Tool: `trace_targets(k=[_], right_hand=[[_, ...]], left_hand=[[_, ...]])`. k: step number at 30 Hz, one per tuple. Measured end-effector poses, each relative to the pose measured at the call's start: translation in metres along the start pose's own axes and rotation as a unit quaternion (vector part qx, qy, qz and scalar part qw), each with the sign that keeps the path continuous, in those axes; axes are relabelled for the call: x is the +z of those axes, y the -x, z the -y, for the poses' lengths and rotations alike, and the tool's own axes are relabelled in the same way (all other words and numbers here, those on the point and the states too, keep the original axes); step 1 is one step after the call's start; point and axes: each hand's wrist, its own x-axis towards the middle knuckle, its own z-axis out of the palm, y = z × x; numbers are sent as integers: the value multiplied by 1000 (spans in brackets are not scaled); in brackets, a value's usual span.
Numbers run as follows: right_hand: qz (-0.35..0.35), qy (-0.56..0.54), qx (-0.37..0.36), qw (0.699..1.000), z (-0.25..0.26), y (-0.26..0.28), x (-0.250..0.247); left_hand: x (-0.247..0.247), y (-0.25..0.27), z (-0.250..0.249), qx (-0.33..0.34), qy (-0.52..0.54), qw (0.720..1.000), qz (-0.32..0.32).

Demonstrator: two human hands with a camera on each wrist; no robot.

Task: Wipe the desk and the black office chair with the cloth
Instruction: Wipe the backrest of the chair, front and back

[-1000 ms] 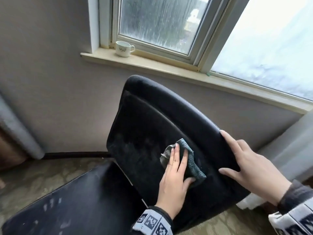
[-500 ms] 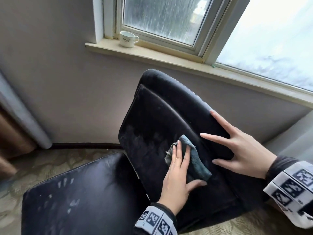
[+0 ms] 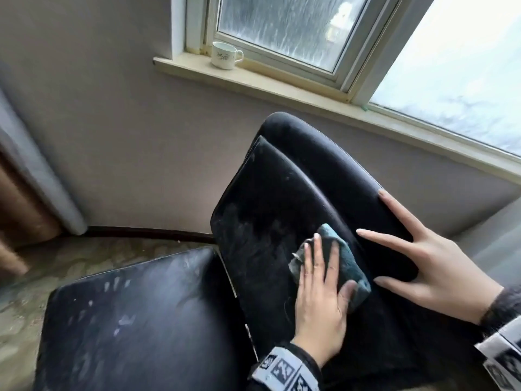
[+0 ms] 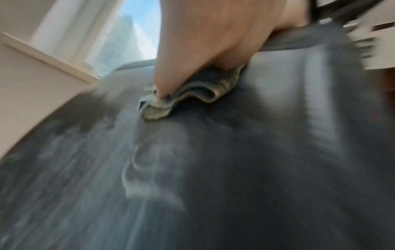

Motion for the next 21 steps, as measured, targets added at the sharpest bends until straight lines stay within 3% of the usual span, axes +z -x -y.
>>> trace_targets(k=[3, 8, 10, 12, 14, 15, 16, 17, 18, 19, 21], right_hand=[[-1, -3, 3, 1000, 1, 1, 1], [16, -36, 11, 999, 3, 12, 0], [17, -38, 17, 999, 8, 17, -3], [18, -31, 18, 999, 12, 20, -4], [21, -38, 25, 999, 16, 20, -5], [23, -44, 30, 998, 16, 21, -5], [24, -49, 34, 998, 17, 21, -5], [22, -54, 38, 998, 19, 22, -5], [20, -57, 40, 997, 21, 23, -6], [19, -59, 43, 997, 23, 24, -6], [33, -59, 56, 996, 27, 27, -7]], left_hand=[[0, -23, 2, -74, 19, 997, -32], [28, 50, -16, 25, -34, 999, -9], [23, 54, -13, 36, -6, 999, -4], [13, 12, -2, -25, 88, 996, -21], [-5, -26, 16, -117, 83, 987, -72], [-16, -27, 15, -139, 74, 986, -60], [-11, -37, 16, -113, 80, 988, -65], [-68, 36, -9, -128, 119, 984, 19], [41, -27, 50, -112, 102, 987, -49], [144, -45, 122, -117, 77, 990, 20], [285, -80, 221, -94, 46, 995, 5]])
